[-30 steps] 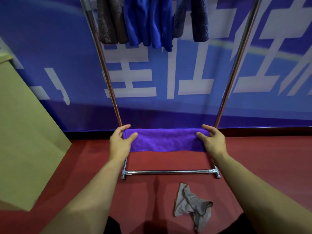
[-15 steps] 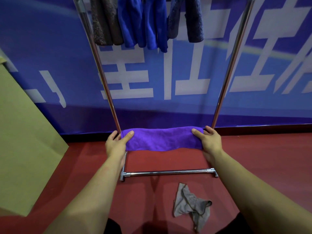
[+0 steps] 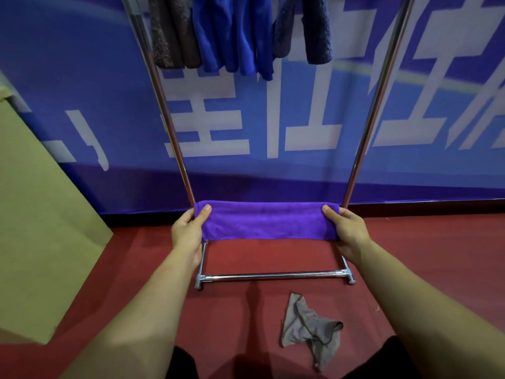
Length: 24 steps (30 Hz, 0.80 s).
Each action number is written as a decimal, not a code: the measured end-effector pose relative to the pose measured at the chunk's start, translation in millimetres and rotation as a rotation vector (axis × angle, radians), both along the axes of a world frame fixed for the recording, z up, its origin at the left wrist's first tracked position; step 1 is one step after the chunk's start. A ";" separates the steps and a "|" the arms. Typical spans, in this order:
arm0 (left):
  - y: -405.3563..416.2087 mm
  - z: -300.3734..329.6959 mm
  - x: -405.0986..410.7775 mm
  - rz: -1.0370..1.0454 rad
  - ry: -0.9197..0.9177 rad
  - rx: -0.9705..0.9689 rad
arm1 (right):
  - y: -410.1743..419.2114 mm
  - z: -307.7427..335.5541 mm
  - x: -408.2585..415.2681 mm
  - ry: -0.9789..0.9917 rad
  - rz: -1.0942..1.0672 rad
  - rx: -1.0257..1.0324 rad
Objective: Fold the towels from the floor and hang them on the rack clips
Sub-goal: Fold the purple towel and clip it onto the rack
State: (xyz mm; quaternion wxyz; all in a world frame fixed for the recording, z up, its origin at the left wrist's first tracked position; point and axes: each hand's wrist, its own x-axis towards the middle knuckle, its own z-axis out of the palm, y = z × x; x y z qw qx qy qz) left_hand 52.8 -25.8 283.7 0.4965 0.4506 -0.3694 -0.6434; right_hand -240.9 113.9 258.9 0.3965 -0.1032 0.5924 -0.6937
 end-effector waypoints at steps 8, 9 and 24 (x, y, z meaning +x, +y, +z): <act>7.5 9.8 -17.8 -0.235 -0.518 -0.559 | -0.1 -17.6 1.0 0.397 0.092 0.254; 8.7 9.9 -21.0 -0.318 -0.597 -0.608 | 0.3 -15.2 4.6 0.412 0.144 0.220; 26.0 39.4 -18.3 -0.710 -0.853 -0.736 | -7.4 -2.2 62.6 0.574 0.833 0.106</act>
